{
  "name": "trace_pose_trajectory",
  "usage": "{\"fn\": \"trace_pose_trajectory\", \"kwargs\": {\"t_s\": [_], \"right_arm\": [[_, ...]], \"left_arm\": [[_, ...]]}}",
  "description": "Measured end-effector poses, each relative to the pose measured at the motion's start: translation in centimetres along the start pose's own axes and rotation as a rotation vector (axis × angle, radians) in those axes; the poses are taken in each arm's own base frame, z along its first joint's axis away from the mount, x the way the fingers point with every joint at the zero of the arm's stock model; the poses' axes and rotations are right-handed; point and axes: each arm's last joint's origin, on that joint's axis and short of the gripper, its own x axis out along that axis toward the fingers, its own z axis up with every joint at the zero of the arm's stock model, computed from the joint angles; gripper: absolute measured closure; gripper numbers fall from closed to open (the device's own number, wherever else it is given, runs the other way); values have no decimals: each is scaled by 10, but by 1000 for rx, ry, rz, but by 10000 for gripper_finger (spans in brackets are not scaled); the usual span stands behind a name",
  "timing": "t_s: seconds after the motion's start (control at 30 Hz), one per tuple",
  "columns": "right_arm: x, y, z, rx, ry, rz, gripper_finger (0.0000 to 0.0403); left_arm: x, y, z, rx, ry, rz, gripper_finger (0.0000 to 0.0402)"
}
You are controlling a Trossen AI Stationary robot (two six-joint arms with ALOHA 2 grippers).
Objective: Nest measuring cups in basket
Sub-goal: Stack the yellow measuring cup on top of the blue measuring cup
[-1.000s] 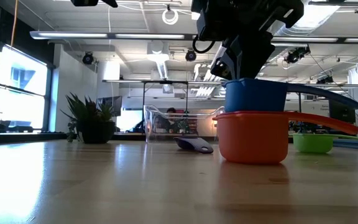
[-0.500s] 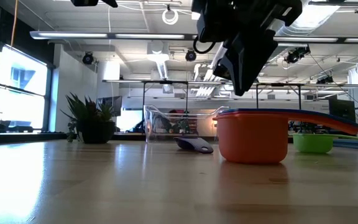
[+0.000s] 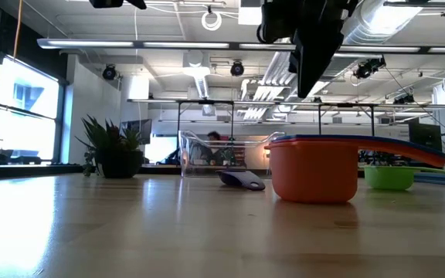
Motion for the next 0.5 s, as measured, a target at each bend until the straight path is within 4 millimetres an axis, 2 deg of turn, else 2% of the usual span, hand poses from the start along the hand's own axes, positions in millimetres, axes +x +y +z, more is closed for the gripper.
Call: {"fn": "trace_pose_trajectory", "kwargs": {"t_s": [0.2, 0.33, 0.4, 0.5], "right_arm": [[-18, -24, -4, 97, -23, -77, 336], [-21, -40, -3, 147, -26, -101, 336], [-19, -49, -2, 172, -40, -103, 336], [-5, -64, -10, 232, -33, -74, 336]], "left_arm": [[0, 0, 0, 18, 1, 1, 289], [0, 0, 0, 25, 0, 1, 289], [0, 0, 0, 26, 0, 1, 289], [0, 0, 0, 26, 0, 1, 289]]}}
